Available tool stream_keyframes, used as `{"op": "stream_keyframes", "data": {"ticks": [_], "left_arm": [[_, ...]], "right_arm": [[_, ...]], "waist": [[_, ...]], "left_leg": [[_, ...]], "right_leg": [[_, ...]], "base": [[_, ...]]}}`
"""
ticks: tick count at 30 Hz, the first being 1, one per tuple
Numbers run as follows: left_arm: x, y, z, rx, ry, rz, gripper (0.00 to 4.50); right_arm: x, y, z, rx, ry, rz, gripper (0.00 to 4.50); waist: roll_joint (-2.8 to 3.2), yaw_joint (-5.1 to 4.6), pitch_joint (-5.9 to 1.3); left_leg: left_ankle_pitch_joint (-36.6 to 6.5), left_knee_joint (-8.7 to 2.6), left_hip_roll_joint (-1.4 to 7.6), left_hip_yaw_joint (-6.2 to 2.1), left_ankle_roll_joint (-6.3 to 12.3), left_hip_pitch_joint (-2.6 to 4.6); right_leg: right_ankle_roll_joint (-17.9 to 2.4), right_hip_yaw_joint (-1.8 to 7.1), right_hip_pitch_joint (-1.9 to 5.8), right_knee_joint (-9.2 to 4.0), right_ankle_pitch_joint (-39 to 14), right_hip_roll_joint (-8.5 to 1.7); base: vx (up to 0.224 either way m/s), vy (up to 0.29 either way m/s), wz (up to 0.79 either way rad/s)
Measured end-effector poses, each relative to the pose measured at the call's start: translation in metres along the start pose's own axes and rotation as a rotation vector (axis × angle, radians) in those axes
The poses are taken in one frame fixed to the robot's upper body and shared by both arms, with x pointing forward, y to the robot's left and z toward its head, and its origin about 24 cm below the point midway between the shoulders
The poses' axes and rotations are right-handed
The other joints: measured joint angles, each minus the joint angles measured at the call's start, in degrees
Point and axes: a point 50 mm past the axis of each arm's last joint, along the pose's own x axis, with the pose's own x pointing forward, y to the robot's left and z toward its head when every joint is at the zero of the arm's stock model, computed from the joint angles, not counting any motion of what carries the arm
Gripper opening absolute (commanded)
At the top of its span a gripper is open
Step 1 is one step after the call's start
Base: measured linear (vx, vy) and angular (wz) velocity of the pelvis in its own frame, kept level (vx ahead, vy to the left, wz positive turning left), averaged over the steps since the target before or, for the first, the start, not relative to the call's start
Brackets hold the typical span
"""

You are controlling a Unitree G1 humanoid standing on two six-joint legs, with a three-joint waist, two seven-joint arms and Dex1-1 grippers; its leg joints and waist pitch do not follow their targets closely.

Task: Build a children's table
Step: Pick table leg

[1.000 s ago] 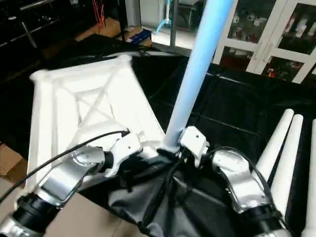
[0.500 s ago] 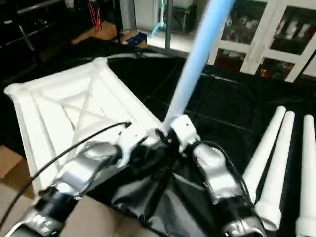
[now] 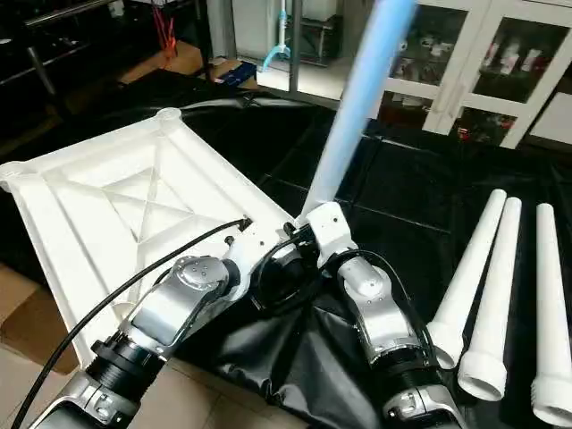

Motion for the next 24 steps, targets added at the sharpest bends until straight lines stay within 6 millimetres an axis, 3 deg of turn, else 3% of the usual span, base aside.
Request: {"op": "stream_keyframes", "data": {"ticks": [5,8,11,13,15,18,24], "left_arm": [[-0.008,0.005,-0.003,0.057,-0.021,-0.021,0.0],[-0.016,0.008,-0.007,0.143,-0.043,-0.065,0.0],[-0.024,0.011,-0.011,0.252,-0.064,-0.108,0.0],[-0.027,0.01,-0.011,0.341,-0.084,-0.147,0.0],[-0.028,0.009,-0.009,0.403,-0.105,-0.175,0.0],[-0.029,0.008,-0.008,0.453,-0.134,-0.195,0.0],[-0.032,0.015,-0.008,0.516,-0.193,-0.231,0.0]], "right_arm": [[-0.002,-0.002,0.004,0.122,-0.067,0.035,2.63],[-0.011,-0.003,0.005,0.204,-0.132,0.081,2.63],[-0.019,-0.01,0.016,0.218,-0.171,0.155,2.63],[-0.024,-0.017,0.033,0.211,-0.215,0.197,2.63],[-0.029,-0.028,0.051,0.19,-0.271,0.2,2.63],[-0.034,-0.044,0.066,0.159,-0.311,0.185,2.63],[-0.041,-0.054,0.062,0.147,-0.258,0.182,2.63]], "waist": [[0.06,0.14,0.02],[0.43,0.64,0.35],[0.73,1.7,0.74],[0.86,2.96,0.78],[0.84,3.97,0.79],[1.19,5.03,0.67],[1.47,5.09,0.69]], "left_leg": [[-0.07,-0.01,-0.04,0.0,0.13,-0.48],[0.04,0.0,-0.03,0.22,0.3,-0.66],[0.07,0.0,0.07,0.37,0.34,-0.73],[0.12,0.0,0.36,0.55,0.36,-0.87],[0.59,0.0,0.98,1.49,0.72,-0.81],[0.6,-0.04,1.52,2.02,0.73,-0.81],[0.62,0.39,1.65,2.13,0.75,-1.07]], "right_leg": [[-0.21,0.04,-0.29,0.22,0.13,-0.03],[-1.7,0.12,-0.57,0.61,1.61,-0.08],[-1.47,0.22,-0.92,1.23,2.29,-0.11],[-1.32,0.15,-1.39,1.47,3.06,-0.06],[-1.21,0.19,-1.51,1.91,3.94,-0.05],[-0.65,0.11,-1.57,2.2,3.51,0.05],[-0.81,0.1,-1.8,3.13,2.72,0.01]], "base": [[0.0,0.0,0.0],[0.0,0.0,0.0],[0.021,-0.053,0.06],[0.042,-0.066,0.09],[0.051,-0.069,0.17],[0.058,-0.049,0.12],[0.01,-0.005,0.01]]}}
